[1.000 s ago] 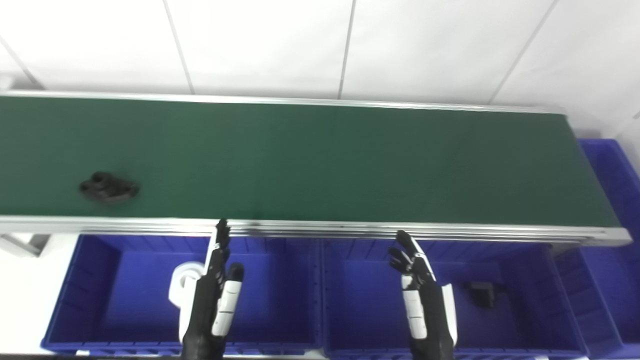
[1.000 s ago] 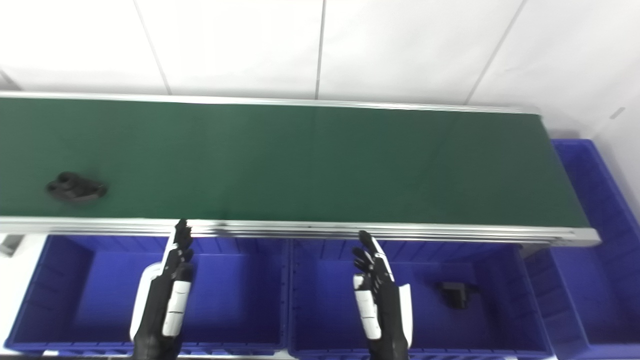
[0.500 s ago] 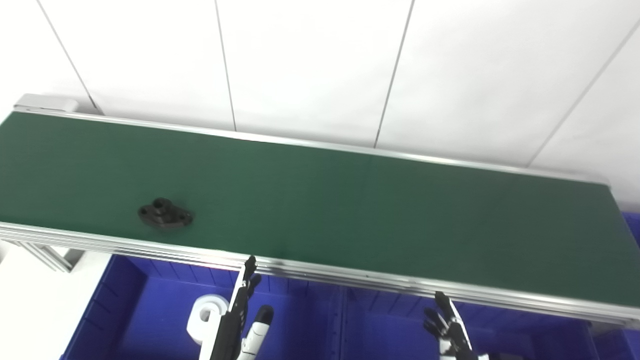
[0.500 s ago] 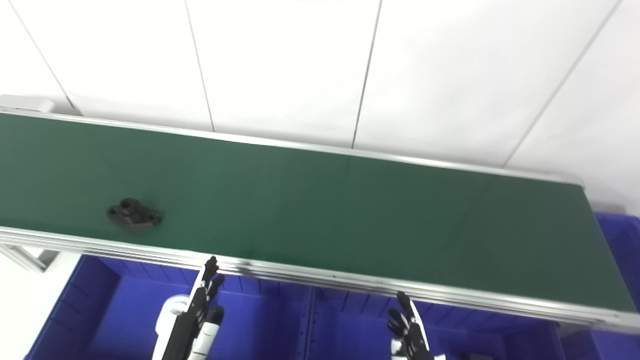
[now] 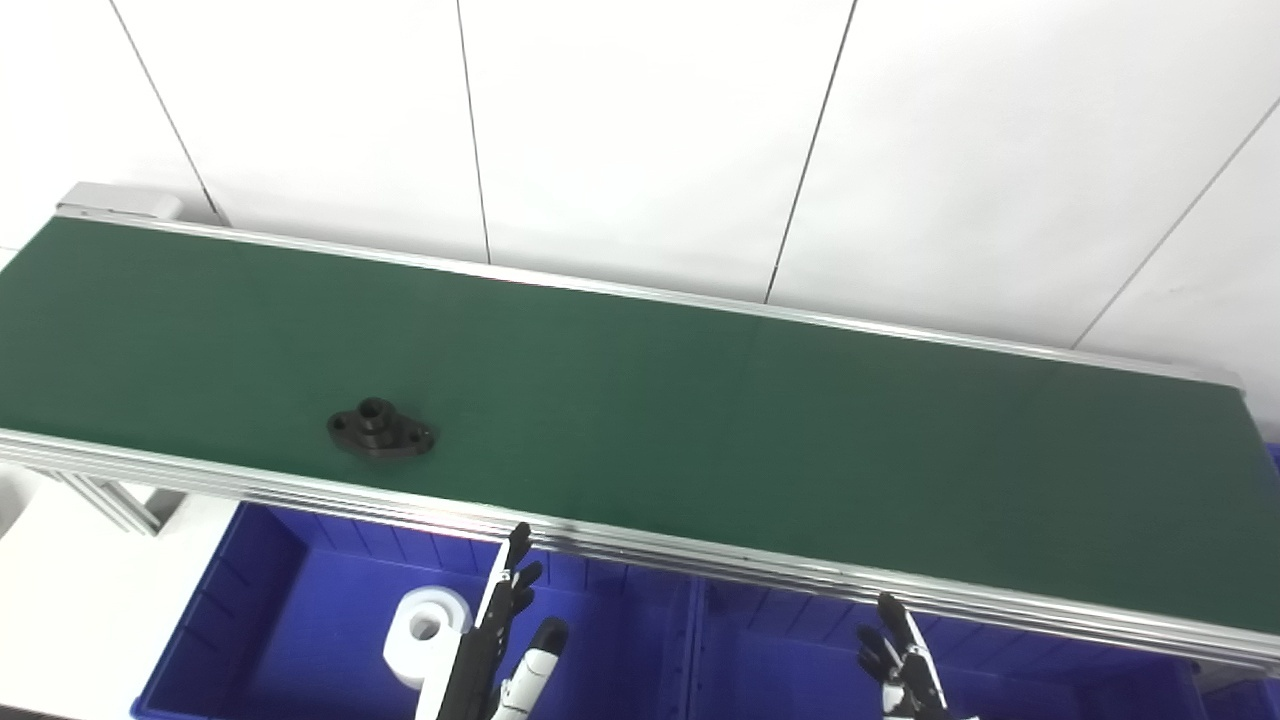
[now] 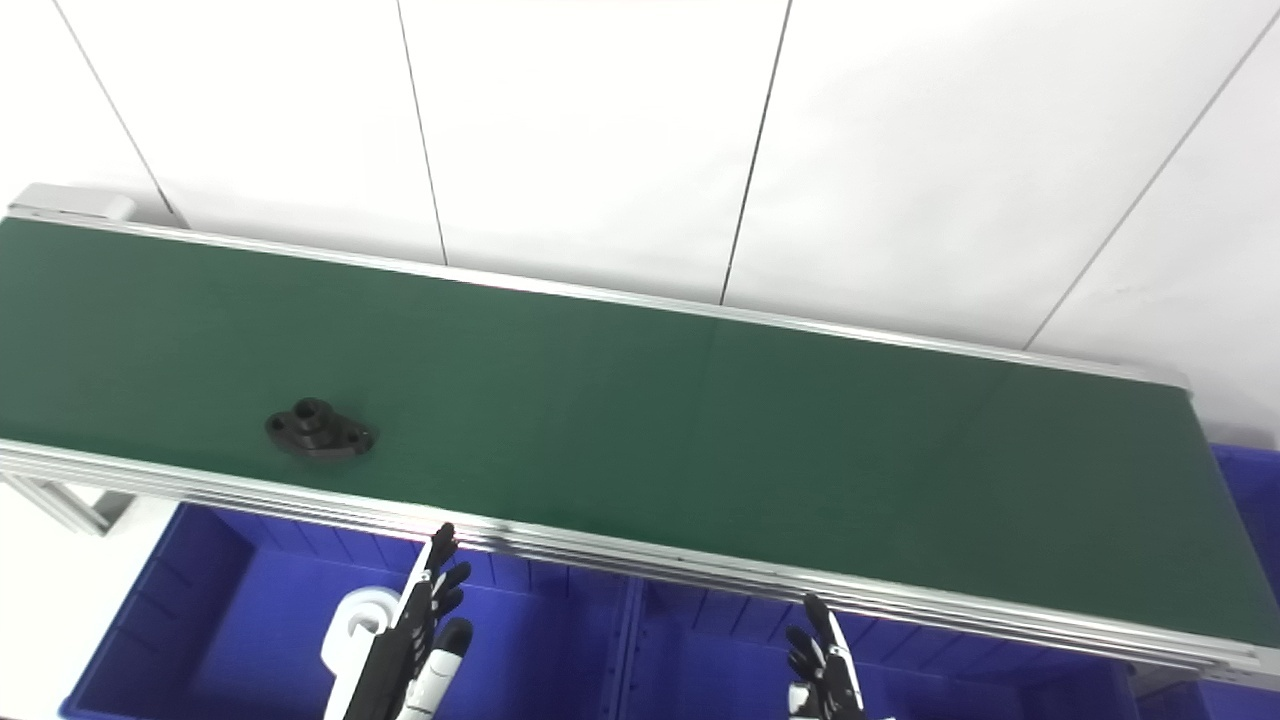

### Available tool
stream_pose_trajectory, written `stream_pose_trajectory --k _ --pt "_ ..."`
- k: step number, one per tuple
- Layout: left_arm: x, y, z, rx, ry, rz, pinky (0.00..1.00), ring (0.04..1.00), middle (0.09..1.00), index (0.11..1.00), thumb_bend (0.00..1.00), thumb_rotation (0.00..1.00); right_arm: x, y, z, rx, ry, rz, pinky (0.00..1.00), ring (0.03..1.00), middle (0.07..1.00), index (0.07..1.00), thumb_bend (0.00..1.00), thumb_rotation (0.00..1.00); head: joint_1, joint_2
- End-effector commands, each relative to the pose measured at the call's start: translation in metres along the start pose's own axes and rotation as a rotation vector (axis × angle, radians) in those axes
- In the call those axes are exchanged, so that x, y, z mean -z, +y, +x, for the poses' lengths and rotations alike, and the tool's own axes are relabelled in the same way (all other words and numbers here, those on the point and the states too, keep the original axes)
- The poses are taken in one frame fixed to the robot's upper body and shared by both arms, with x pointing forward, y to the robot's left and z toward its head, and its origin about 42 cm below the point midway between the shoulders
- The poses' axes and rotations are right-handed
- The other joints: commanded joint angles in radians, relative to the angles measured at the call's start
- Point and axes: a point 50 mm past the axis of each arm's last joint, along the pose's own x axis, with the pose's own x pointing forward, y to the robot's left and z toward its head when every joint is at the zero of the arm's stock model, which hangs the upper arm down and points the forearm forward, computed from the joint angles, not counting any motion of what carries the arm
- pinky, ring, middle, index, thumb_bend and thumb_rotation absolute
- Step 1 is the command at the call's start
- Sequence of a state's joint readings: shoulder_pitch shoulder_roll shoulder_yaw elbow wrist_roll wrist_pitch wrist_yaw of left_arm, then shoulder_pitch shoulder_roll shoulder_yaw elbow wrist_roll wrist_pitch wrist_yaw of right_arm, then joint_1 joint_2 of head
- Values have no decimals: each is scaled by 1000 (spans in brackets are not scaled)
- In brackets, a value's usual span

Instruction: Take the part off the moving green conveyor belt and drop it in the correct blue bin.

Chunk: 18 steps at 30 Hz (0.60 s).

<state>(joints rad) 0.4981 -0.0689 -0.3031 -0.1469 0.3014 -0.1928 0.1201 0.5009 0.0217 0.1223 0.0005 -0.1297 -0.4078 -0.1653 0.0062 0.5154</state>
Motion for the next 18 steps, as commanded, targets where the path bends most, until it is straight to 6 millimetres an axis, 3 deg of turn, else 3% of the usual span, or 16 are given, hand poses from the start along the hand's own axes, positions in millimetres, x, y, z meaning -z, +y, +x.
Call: stream_pose_trajectory --k 1,8,13,18 --pt "-21 -39 11 4 -76 -99 918 938 999 1000 570 961 -8 -1 1 1 -73 1 848 883 948 929 682 931 -1 1" --pt "-23 -38 12 5 -90 -101 907 930 994 1000 562 955 -16 -3 4 -6 -112 -13 827 884 943 930 710 812 -11 17" --pt "-24 -34 12 7 -86 -100 896 927 993 1000 584 958 -47 -5 16 -19 -221 -202 722 787 901 950 889 520 -35 27" --pt "-24 -33 14 4 -91 -100 887 914 983 1000 597 956 -78 -2 40 -45 -319 -392 707 780 881 947 993 351 -59 38"
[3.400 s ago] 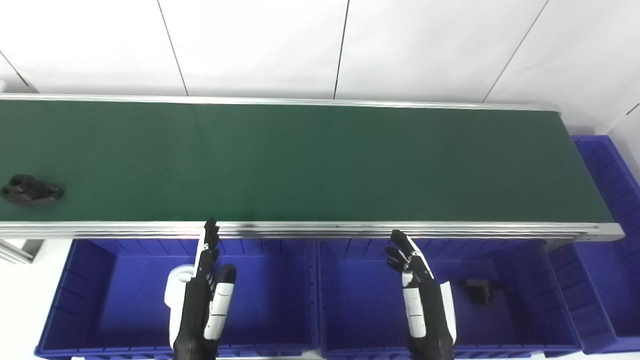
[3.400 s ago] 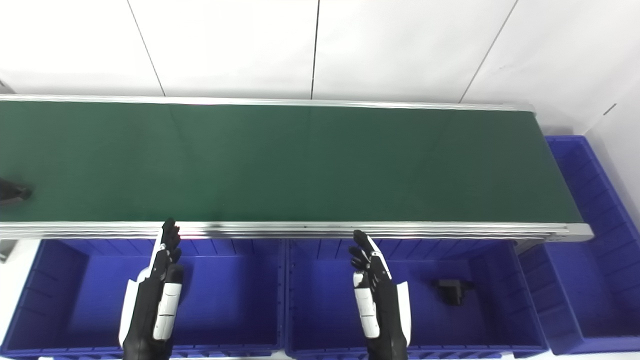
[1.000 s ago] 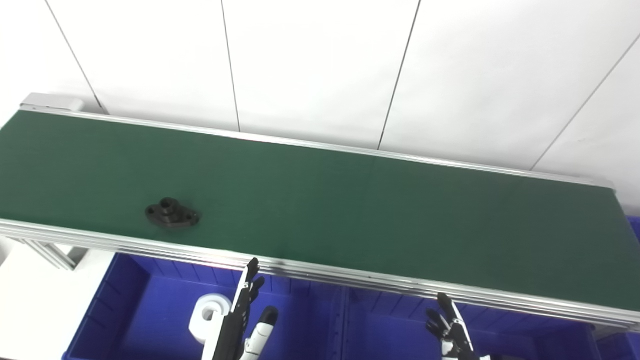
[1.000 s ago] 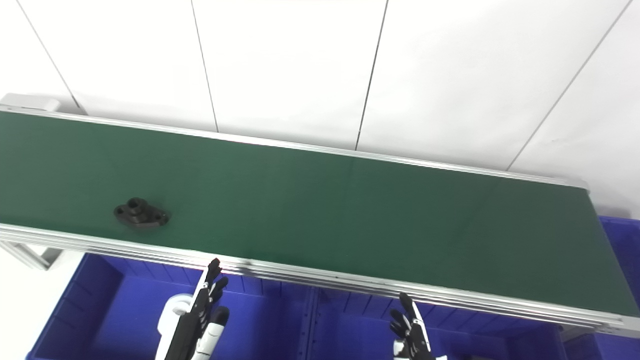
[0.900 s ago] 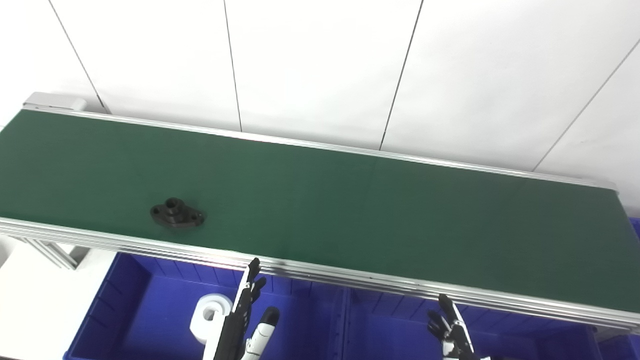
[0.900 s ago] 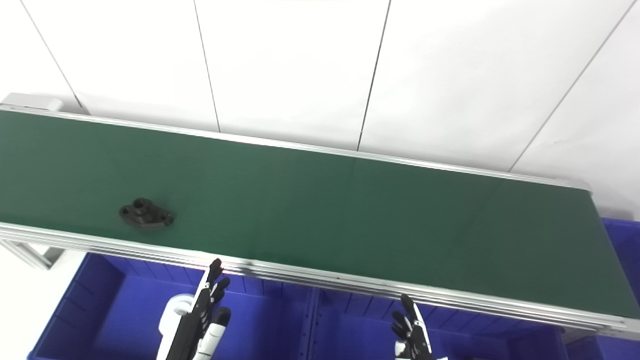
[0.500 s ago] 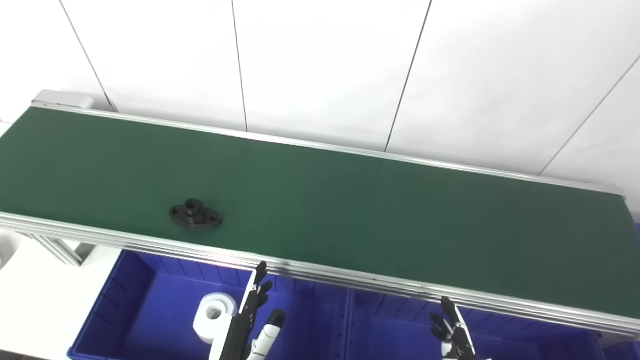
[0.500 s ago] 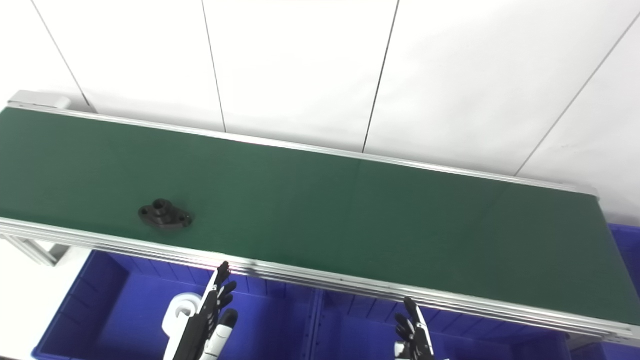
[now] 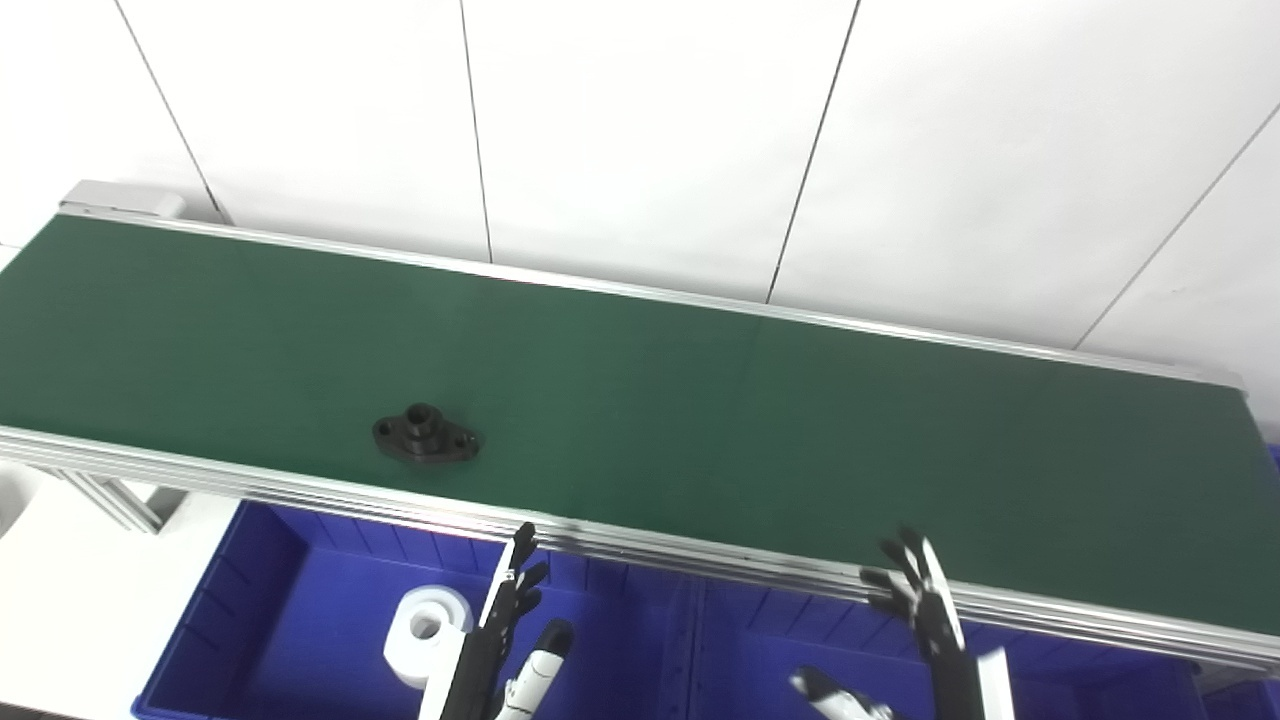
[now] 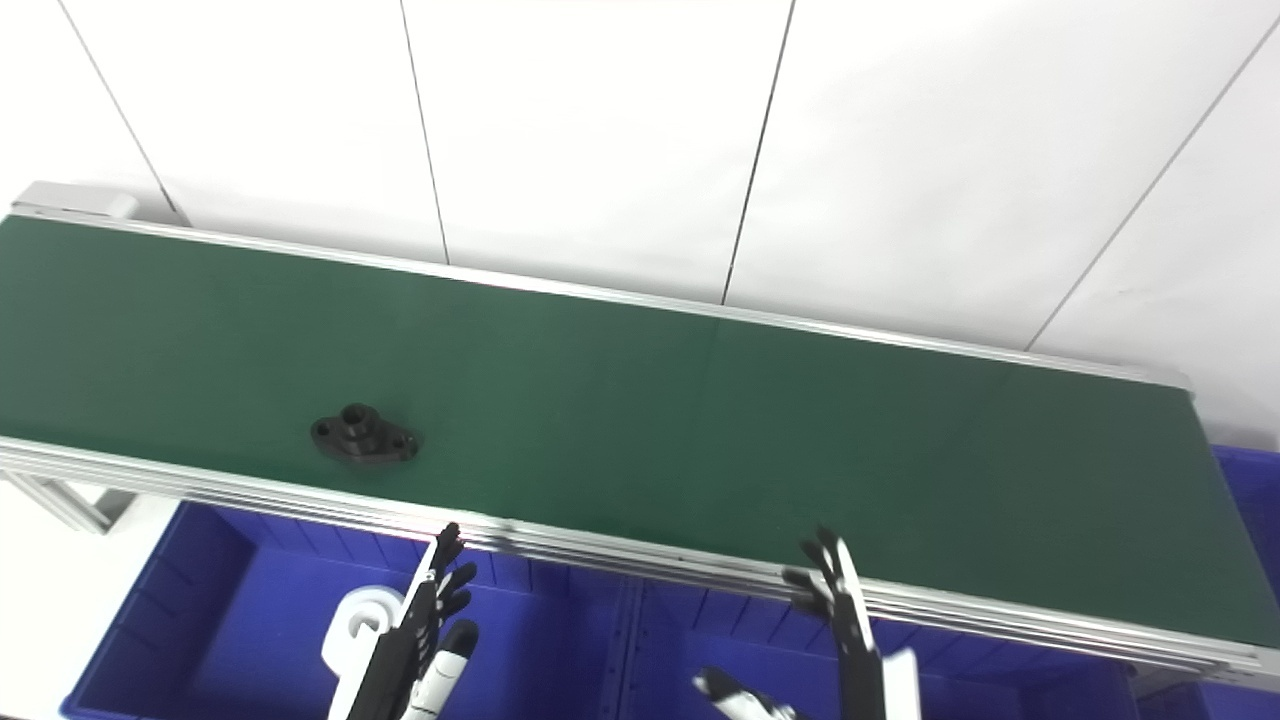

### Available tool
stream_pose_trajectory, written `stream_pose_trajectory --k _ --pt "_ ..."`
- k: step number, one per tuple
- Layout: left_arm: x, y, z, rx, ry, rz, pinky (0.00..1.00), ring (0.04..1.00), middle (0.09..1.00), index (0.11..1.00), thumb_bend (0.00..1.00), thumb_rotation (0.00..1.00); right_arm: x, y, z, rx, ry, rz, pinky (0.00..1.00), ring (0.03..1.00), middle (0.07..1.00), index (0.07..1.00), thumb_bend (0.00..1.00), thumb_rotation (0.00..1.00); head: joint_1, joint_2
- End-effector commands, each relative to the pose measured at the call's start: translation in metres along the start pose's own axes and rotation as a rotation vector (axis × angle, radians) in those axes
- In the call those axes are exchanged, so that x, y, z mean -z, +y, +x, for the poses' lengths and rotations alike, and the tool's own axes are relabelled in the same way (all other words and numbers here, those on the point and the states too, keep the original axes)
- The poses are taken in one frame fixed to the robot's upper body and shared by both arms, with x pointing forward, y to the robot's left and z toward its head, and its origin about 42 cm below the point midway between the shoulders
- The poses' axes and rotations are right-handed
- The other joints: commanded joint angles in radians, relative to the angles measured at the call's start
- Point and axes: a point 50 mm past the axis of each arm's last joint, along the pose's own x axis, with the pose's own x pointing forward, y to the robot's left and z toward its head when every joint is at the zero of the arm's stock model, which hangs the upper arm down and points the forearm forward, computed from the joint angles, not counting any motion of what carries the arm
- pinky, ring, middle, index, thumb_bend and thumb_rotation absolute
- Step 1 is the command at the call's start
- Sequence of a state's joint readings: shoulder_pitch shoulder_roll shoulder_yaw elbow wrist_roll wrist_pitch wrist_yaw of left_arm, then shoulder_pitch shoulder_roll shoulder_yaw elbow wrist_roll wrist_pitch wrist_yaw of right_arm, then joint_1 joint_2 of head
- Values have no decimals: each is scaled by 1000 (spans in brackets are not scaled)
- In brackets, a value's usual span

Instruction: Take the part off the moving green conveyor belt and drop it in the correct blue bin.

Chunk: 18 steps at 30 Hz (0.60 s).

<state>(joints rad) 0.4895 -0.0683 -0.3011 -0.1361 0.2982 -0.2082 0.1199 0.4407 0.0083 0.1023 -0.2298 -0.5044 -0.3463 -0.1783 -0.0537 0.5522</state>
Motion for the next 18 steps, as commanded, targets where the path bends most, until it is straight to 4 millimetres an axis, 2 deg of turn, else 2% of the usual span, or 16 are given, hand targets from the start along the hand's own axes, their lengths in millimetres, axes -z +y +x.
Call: stream_pose_trajectory --k 1,6,10,18 --pt "-24 -32 13 0 -80 -94 887 914 983 1000 597 956 -15 -6 18 1 -64 -62 707 780 881 947 993 351 -7 7" --pt "-25 -32 15 -6 -82 -95 899 914 971 1000 591 961 -34 -6 53 -4 -143 -125 639 773 881 918 1000 289 -16 10" --pt "-25 -32 16 -6 -76 -100 924 922 968 1000 580 963 -44 -3 79 -17 -212 -240 594 746 855 900 1000 280 -24 12" --pt "-23 -34 18 4 -85 -98 908 918 964 1000 546 972 -53 9 124 -117 -210 -399 620 741 838 857 1000 290 -21 12"
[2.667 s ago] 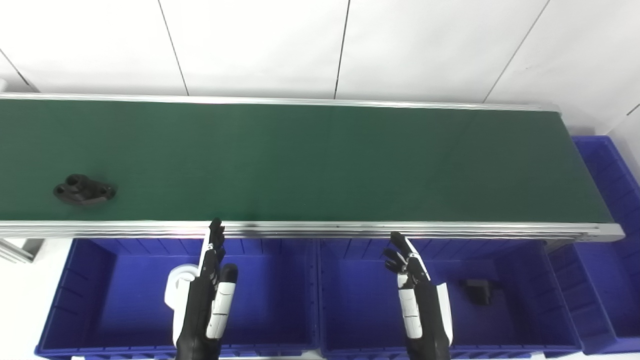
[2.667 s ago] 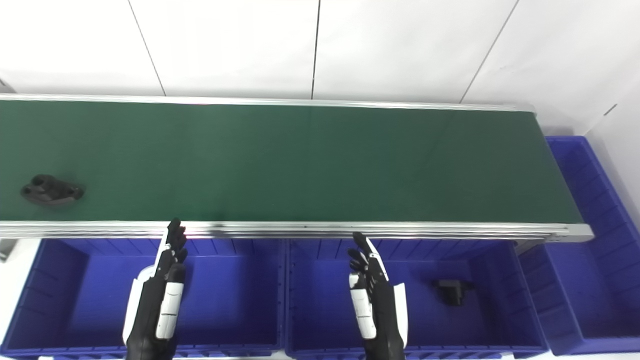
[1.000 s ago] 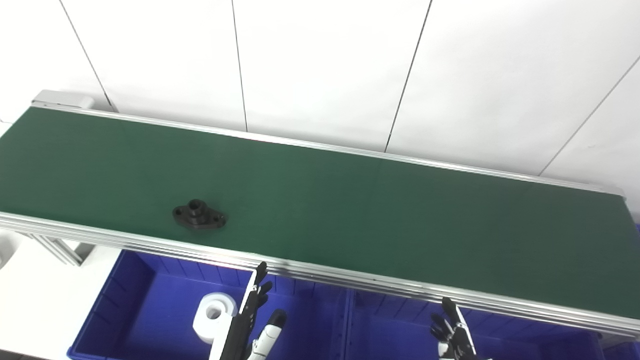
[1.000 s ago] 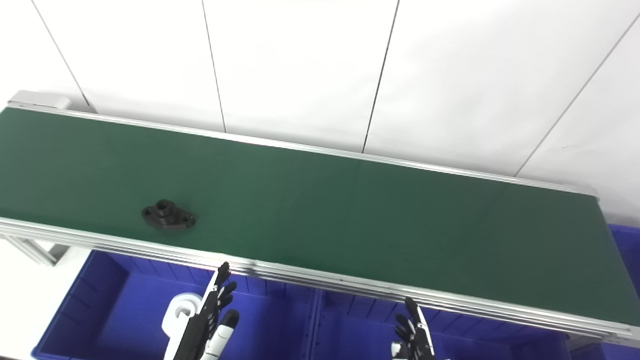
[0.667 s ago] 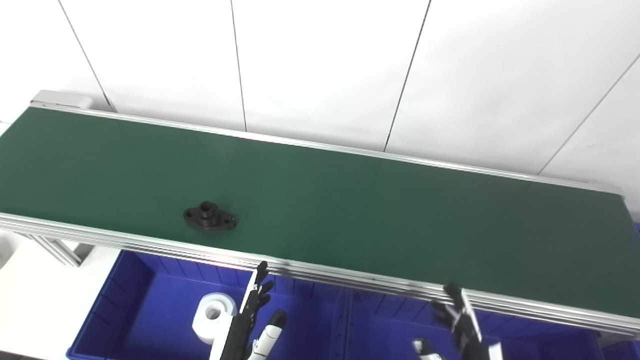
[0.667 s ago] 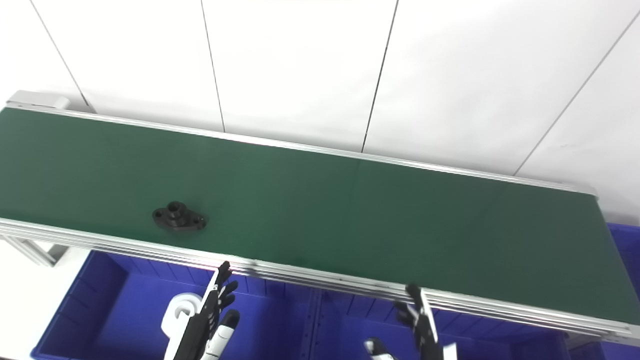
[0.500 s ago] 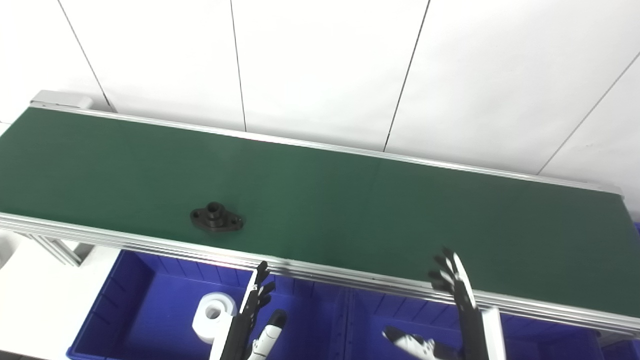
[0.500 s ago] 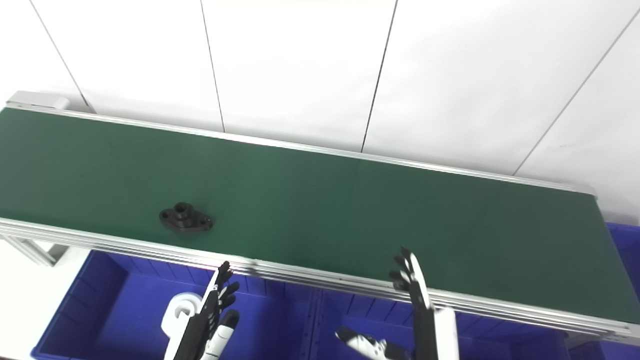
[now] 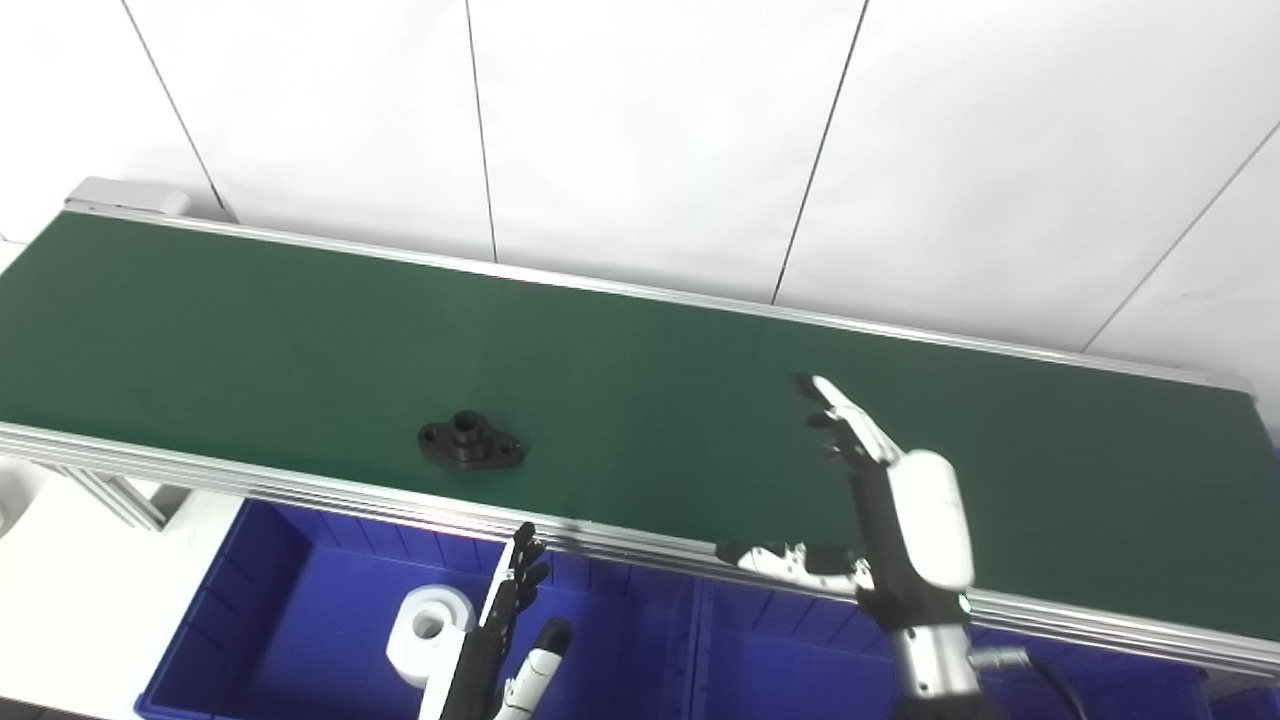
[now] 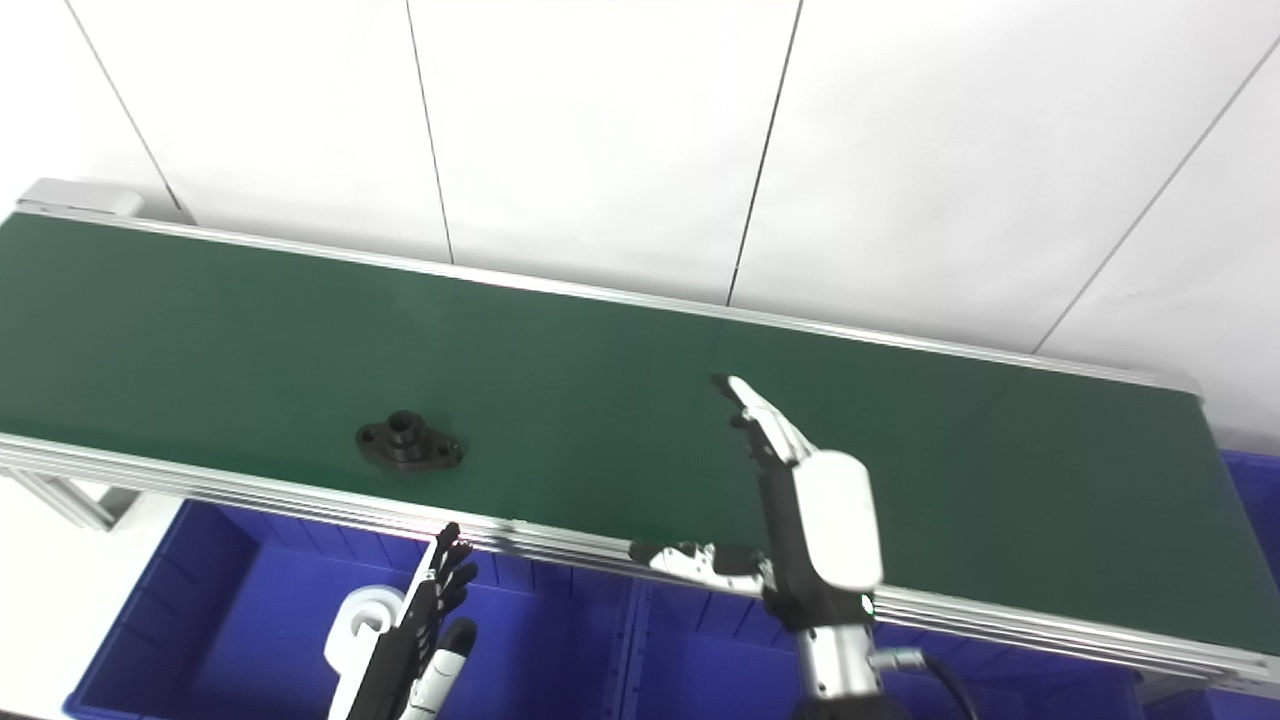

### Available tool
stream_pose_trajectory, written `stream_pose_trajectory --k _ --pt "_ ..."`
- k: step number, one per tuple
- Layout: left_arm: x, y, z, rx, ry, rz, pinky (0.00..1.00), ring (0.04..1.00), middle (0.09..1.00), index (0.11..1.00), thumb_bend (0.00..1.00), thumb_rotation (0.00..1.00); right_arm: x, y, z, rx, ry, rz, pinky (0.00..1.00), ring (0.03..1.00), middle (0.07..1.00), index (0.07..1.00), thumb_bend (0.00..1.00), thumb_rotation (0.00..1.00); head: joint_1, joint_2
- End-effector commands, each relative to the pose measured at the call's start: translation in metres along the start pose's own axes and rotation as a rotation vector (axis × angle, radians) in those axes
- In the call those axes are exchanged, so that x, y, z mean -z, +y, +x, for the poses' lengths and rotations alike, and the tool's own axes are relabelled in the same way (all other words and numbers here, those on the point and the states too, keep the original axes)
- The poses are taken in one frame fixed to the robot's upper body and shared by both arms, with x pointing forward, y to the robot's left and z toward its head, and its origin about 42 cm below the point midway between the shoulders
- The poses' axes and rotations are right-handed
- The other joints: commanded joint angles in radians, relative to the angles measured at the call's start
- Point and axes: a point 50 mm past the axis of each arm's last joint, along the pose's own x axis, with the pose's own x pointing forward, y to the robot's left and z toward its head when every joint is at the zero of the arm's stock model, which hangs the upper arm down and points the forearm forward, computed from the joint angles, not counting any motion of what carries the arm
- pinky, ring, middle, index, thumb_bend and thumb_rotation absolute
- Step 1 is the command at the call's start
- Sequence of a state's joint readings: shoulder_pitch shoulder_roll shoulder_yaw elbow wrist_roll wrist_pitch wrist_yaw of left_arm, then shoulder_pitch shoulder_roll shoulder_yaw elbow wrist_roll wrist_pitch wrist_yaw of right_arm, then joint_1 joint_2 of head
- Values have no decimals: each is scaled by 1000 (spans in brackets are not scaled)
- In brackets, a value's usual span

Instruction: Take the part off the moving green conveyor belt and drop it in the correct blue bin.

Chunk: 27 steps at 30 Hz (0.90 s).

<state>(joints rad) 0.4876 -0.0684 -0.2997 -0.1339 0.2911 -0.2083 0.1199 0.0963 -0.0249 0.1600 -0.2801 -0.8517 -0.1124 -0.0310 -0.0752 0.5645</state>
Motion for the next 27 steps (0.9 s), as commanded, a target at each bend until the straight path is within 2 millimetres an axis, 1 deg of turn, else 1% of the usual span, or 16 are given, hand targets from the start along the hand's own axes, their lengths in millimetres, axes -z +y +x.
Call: stream_pose_trajectory --k 1,4,7,8,11,15,18,24,27 --pt "-24 -35 17 9 -88 -91 905 919 966 1000 535 973 -4 -2 16 -11 0 -38 624 742 841 857 1000 298 2 0" --pt "-23 -37 18 13 -87 -89 902 919 967 1000 545 974 -6 6 33 -42 7 -52 626 743 841 856 1000 300 3 0" --pt "-25 -39 19 10 -89 -86 895 912 963 1000 547 969 -8 14 51 -59 3 -46 597 725 819 842 1000 310 6 -1" --pt "-25 -40 20 10 -90 -85 892 911 962 1000 547 970 -8 16 54 -61 1 -46 589 717 814 839 1000 317 6 -1" --pt "-24 -42 20 16 -92 -90 901 916 966 1000 553 971 -11 30 71 -94 14 -34 579 708 809 840 1000 335 13 -3" --pt "-25 -45 21 17 -101 -99 903 915 969 1000 548 967 -14 44 85 -130 18 -39 569 715 817 842 1000 344 19 -3" --pt "-26 -47 21 16 -99 -108 904 918 972 1000 539 968 -19 57 95 -172 23 -57 566 701 814 846 1000 356 24 -3" --pt "-27 -49 20 12 -97 -125 906 916 971 996 549 958 -28 78 108 -218 10 -87 563 698 811 845 1000 338 27 0" --pt "-28 -50 19 15 -93 -126 910 919 970 992 577 951 -34 89 113 -247 2 -109 538 673 796 847 1000 335 28 2"
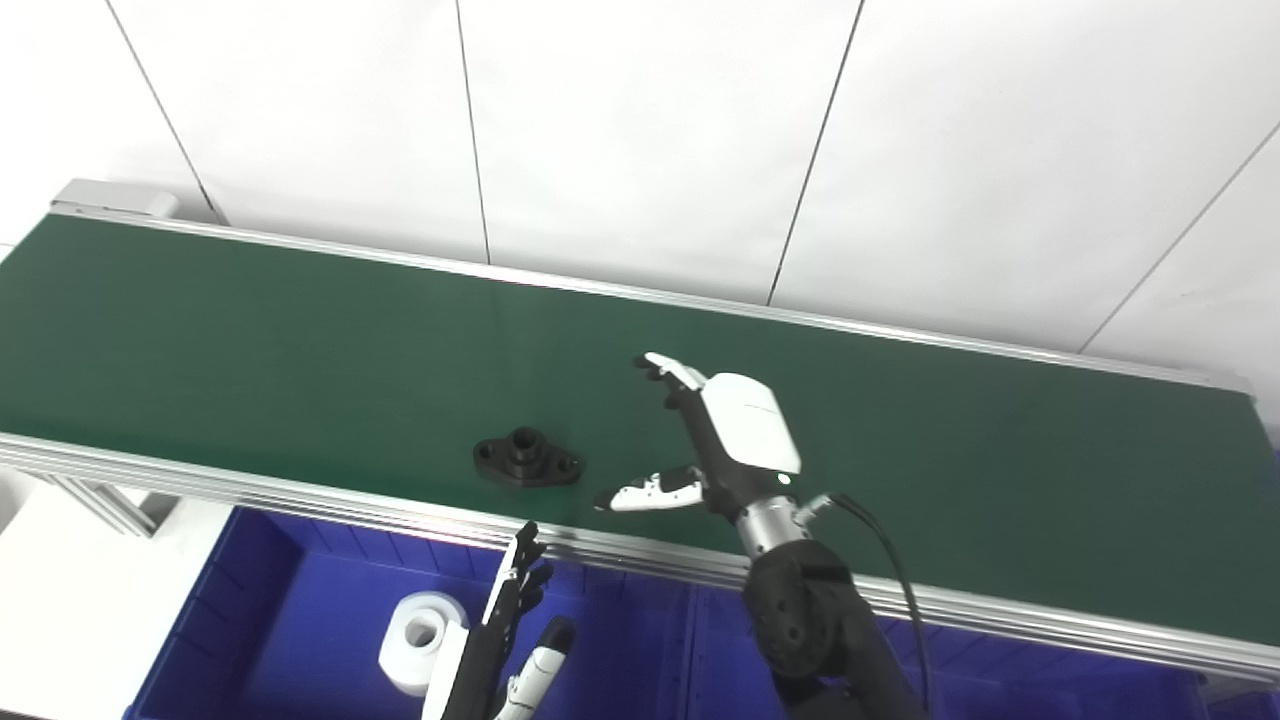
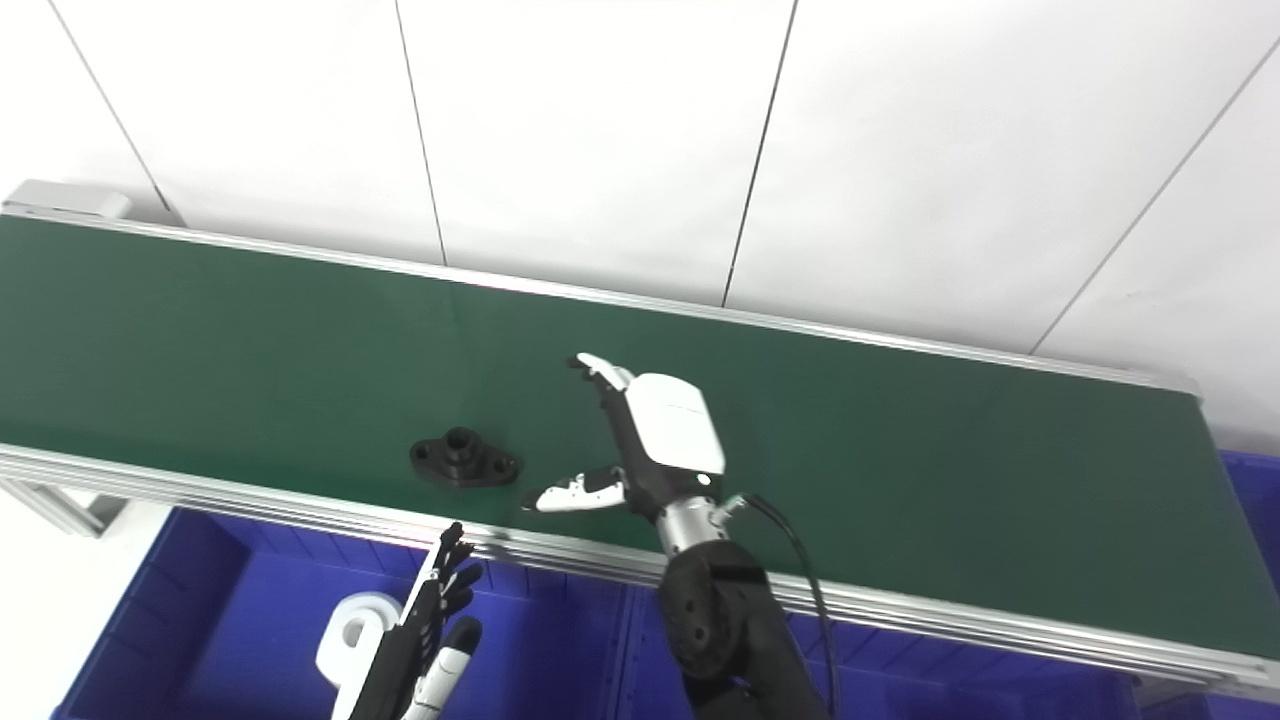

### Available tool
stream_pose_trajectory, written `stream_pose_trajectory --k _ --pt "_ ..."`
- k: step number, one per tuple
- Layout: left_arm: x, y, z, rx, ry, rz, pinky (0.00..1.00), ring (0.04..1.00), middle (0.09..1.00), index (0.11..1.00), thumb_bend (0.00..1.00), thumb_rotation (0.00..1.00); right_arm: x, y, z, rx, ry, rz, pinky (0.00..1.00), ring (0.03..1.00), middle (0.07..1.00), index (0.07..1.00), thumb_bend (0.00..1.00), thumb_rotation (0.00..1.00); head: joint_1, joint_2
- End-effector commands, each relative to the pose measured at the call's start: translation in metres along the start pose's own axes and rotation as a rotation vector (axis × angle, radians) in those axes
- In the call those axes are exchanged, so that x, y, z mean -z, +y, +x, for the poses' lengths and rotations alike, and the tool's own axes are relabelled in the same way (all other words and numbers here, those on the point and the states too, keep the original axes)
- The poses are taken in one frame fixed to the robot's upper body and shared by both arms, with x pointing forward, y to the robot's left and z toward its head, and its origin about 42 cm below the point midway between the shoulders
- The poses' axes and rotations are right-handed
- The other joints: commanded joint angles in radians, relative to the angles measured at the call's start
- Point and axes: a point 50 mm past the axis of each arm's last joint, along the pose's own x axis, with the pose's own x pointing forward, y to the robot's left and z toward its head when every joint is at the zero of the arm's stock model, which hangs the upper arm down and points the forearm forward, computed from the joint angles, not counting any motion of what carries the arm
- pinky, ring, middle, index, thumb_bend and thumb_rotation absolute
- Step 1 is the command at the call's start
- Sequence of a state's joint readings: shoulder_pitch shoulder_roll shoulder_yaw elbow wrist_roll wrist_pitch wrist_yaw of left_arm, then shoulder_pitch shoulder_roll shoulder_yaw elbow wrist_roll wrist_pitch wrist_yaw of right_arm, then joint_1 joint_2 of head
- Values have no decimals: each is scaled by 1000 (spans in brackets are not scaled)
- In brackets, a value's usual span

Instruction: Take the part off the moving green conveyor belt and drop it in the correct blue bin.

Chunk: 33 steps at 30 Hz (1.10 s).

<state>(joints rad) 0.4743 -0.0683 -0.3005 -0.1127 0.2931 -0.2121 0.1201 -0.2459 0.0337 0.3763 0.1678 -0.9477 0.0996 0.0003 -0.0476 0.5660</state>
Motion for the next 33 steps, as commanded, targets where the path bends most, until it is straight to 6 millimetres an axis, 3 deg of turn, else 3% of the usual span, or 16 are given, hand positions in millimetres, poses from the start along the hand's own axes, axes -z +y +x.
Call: stream_pose_trajectory --k 1,13,14,15,16,17,18,19,20,23,24,25,26,27,28,33 --pt "-32 -48 16 8 -96 -124 910 919 970 992 579 951 -22 -9 16 55 -37 -5 537 672 795 846 1000 335 2 2" --pt "-35 -50 14 13 -95 -109 851 922 968 992 566 982 -38 23 21 -11 -50 5 512 645 793 838 1000 368 8 9" --pt "-31 -51 15 13 -94 -109 846 921 968 992 568 982 -39 25 21 -15 -50 12 510 644 791 838 1000 369 8 11" --pt "-8 -56 26 22 -78 -106 859 927 973 995 590 987 -39 27 21 -21 -49 18 508 643 788 837 1000 369 8 11" --pt "5 -59 33 26 -67 -105 839 928 982 999 681 996 -39 29 20 -26 -48 22 500 638 781 835 1000 367 8 12" --pt "14 -61 37 27 -63 -106 821 925 981 999 700 997 -40 31 20 -31 -47 27 499 637 780 835 1000 366 8 12" --pt "19 -63 39 27 -62 -106 420 913 982 1000 792 999 -40 35 20 -33 -48 29 489 627 771 832 1000 363 9 13" --pt "19 -63 39 25 -66 -106 172 901 984 1000 916 1000 -40 37 19 -33 -48 29 426 547 712 804 1000 325 9 13" --pt "20 -63 40 24 -71 -104 88 896 984 1000 958 1000 -39 40 19 -36 -47 40 404 520 692 795 999 313 9 14" --pt "21 -64 41 22 -77 -101 9 898 990 1000 997 1000 -35 47 17 -42 -44 49 310 404 546 649 847 166 9 15" --pt "20 -64 41 22 -77 -101 3 899 991 1000 1000 1000 -31 50 16 -53 -40 33 238 316 436 553 653 142 11 16" --pt "20 -64 41 22 -77 -101 1 897 991 1000 1000 1000 -28 52 15 -60 -37 22 189 256 366 507 561 128 11 16" --pt "20 -64 42 20 -78 -108 0 897 991 1000 1000 1000 -21 55 14 -84 -21 -14 184 250 359 503 552 126 10 18" --pt "20 -64 42 18 -79 -117 0 885 983 1000 1000 1000 -14 57 13 -116 7 -44 186 252 414 493 541 64 10 18" --pt "20 -64 42 15 -78 -125 0 876 972 998 1000 1000 -8 58 11 -146 37 -70 206 278 408 508 529 26 10 18" --pt "20 -63 43 7 -74 -133 0 854 937 994 1000 1000 19 54 6 -247 153 -131 250 337 412 511 524 0 -3 20"
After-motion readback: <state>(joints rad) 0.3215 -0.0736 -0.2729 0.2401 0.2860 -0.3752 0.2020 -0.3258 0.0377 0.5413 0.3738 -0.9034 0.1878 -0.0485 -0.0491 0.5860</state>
